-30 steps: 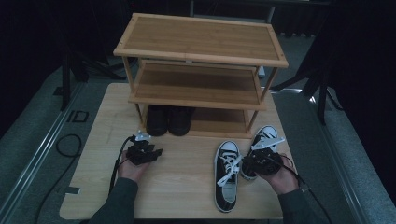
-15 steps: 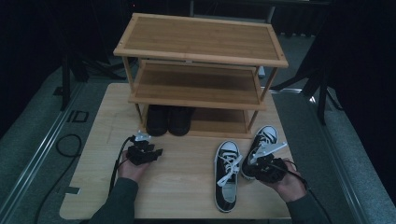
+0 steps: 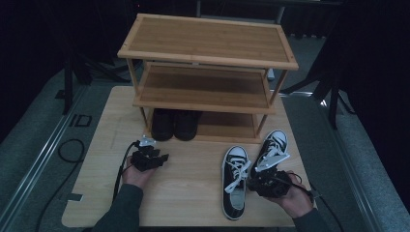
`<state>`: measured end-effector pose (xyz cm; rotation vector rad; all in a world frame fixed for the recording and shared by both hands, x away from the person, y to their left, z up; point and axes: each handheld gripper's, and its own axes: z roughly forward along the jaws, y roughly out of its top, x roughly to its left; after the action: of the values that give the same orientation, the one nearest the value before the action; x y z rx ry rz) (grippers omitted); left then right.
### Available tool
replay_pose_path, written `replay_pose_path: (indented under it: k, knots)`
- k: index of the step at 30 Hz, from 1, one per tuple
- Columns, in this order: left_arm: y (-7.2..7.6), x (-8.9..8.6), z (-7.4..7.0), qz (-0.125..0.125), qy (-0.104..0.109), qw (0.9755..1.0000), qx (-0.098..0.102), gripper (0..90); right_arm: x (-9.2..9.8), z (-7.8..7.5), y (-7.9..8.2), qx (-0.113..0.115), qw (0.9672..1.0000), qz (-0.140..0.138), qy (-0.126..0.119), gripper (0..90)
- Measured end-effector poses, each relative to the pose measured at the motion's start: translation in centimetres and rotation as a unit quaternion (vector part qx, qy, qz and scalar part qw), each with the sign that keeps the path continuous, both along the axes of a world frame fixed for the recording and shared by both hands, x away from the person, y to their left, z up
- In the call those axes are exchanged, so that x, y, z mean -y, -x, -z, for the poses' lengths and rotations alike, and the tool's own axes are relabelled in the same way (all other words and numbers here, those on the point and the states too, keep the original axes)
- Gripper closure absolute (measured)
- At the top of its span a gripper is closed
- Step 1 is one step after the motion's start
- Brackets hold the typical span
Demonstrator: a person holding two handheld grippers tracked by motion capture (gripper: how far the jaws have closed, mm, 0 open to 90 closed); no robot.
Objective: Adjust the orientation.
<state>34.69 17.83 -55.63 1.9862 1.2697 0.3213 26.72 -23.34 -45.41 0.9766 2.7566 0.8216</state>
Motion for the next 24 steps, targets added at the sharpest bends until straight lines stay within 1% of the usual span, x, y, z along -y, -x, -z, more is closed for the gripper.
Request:
replay_pose_path:
  k: [1,2,3,4,5,6,8,10,11,12,13,14,15,16,18,19,20,21,23,24]
  knots:
    - [0.0,0.0,0.0,0.0,0.0,1.0,0.0,52.1,-0.2,0.1,-0.1,-0.002,1.0,0.0,0.002,75.4]
    - [0.0,0.0,0.0,0.0,0.0,1.0,0.0,52.1,-0.2,0.1,-0.1,-0.002,1.0,0.0,0.002,75.4]
    - [0.0,0.0,0.0,0.0,0.0,1.0,0.001,52.1,-0.5,0.3,-0.2,-0.007,1.0,0.001,0.002,72.1]
    - [0.0,0.0,0.0,0.0,0.0,1.0,0.001,52.0,-0.5,0.3,-0.2,-0.007,1.0,0.001,0.002,72.1]
    - [0.0,0.0,0.0,0.0,0.0,1.0,0.001,52.0,-0.9,0.6,-0.4,-0.009,0.9999,0.009,0.007,67.4]
    - [0.0,0.0,0.0,0.0,0.0,1.0,0.001,52.0,-0.9,0.6,-0.4,-0.009,0.9999,0.009,0.007,67.4]
    - [0.0,0.0,0.0,0.0,0.0,1.0,0.001,52.0,-1.2,0.9,-0.6,-0.005,0.9996,0.021,0.02,66.7]
    - [0.0,0.0,0.0,0.0,-0.001,1.0,0.001,52.0,-1.5,1.1,-0.9,-0.01,0.9993,0.03,0.021,66.9]
    - [0.0,0.0,0.0,0.0,0.0,1.0,0.002,52.0,-1.8,1.3,-1.1,-0.009,0.9988,0.036,0.032,66.8]
    - [0.0,0.0,0.0,0.0,0.0,1.0,0.002,52.0,-1.8,1.3,-1.1,-0.009,0.9988,0.036,0.032,66.8]
    - [0.0,0.0,0.0,0.001,0.0,1.0,0.002,52.0,-2.2,1.4,-1.3,-0.014,0.9983,0.04,0.039,66.3]
    - [0.0,0.0,0.0,0.001,0.0,1.0,0.002,52.0,-2.2,1.4,-1.3,-0.014,0.9983,0.04,0.039,66.3]
    - [0.0,0.0,0.0,0.001,-0.001,1.0,0.001,52.0,-2.4,1.4,-1.3,-0.016,0.998,0.043,0.044,65.7]
    - [0.0,0.0,0.0,0.001,0.0,1.0,0.001,52.0,-2.8,1.3,-1.2,-0.008,0.9971,0.046,0.06,64.2]
    - [0.0,0.0,0.0,0.001,-0.001,1.0,0.001,52.0,-3.0,1.2,-1.0,0.005,0.9961,0.051,0.072,61.9]
    - [0.0,0.0,0.0,0.001,0.0,1.0,0.001,52.0,-3.0,1.2,-1.0,0.005,0.9961,0.051,0.072,61.9]
    - [0.0,0.0,0.0,0.001,0.0,1.0,0.001,52.0,-3.0,1.2,-0.9,0.005,0.9954,0.059,0.075,60.0]
    - [0.0,0.0,0.0,0.001,0.0,1.0,0.001,52.0,-3.0,1.2,-0.9,0.005,0.9954,0.059,0.075,60.0]
    - [0.0,0.0,0.0,0.001,0.0,1.0,0.001,52.0,-2.8,1.2,-0.7,0.009,0.9945,0.068,0.079,57.8]
    - [0.0,0.0,0.0,0.001,0.0,1.0,0.001,52.0,-2.8,1.2,-0.7,0.005,0.9944,0.072,0.077,57.8]
